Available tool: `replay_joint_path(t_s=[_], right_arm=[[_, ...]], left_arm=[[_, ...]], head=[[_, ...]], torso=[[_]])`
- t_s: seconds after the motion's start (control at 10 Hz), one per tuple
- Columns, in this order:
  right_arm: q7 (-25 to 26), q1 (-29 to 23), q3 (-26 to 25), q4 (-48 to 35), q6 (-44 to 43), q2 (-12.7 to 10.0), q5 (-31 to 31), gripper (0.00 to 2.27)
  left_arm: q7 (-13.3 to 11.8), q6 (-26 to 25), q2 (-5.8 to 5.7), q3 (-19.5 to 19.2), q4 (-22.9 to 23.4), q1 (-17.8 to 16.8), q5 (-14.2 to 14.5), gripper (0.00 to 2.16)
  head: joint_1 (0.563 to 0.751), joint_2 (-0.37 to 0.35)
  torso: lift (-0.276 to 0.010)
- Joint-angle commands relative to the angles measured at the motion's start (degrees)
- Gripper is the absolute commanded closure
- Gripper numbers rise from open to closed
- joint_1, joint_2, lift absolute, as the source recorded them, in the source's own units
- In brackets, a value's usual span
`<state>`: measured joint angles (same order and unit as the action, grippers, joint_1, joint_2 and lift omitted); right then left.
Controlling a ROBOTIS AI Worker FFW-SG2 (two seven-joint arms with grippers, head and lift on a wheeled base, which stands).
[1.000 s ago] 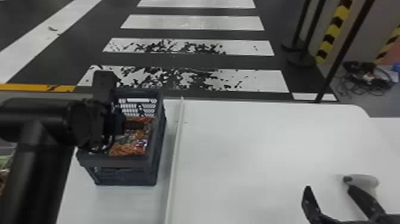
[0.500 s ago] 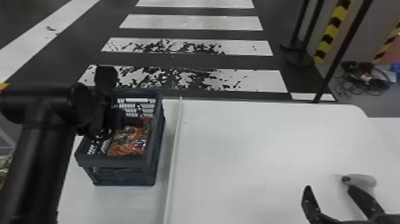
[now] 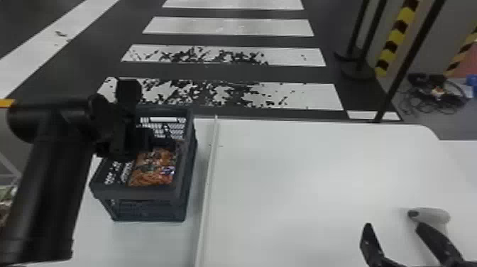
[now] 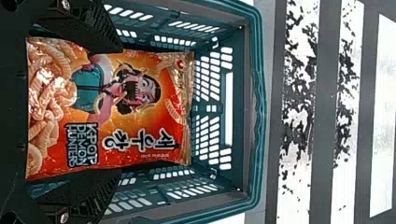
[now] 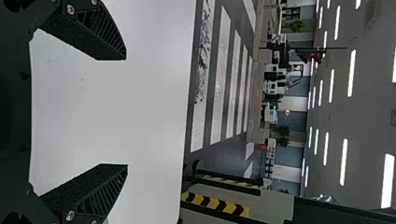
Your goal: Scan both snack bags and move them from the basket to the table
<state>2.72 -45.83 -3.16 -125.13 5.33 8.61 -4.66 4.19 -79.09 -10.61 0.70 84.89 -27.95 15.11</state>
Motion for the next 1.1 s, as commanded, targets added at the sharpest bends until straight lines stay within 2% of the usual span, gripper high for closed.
replay_joint_path(t_s=[0.0,0.1,0.3,0.7,0.8,1.0], right_arm=[[0.0,-0.8,0.0,-0.6,-0.1,0.0,0.0,0.11],[0.0,-1.4,-0.3,-0.7,-1.1,0.0,0.0,0.11],[0.0,-2.6,-0.4,-1.0,-4.8,0.0,0.0,0.11],[0.0,-2.9,0.4,-1.0,-6.1,-0.2,0.0,0.11],[0.8,-3.6,0.7,-0.6,-11.0,-0.3,0.0,0.11],[1.5,-4.4,0.5,-0.6,-13.6,-0.3,-0.1,0.11]], left_arm=[[-0.1,1.6,0.33,0.4,-2.5,-0.7,0.0,0.09],[-1.3,2.5,0.86,0.5,-3.9,-1.1,-0.1,0.10],[-1.3,3.7,1.21,1.0,-5.8,-1.1,-0.6,0.15],[-1.4,4.6,0.86,1.2,-8.3,-1.3,-2.1,0.15],[-1.6,6.4,0.94,1.1,-10.0,-1.8,-2.1,0.14],[-2.9,9.9,1.03,1.2,-15.7,-4.1,-2.2,0.14]], head=[[0.695,0.016],[0.695,0.012],[0.695,0.000],[0.695,0.009],[0.695,0.018],[0.695,0.020]], torso=[[-0.098],[-0.098],[-0.098],[-0.098],[-0.098],[-0.098]])
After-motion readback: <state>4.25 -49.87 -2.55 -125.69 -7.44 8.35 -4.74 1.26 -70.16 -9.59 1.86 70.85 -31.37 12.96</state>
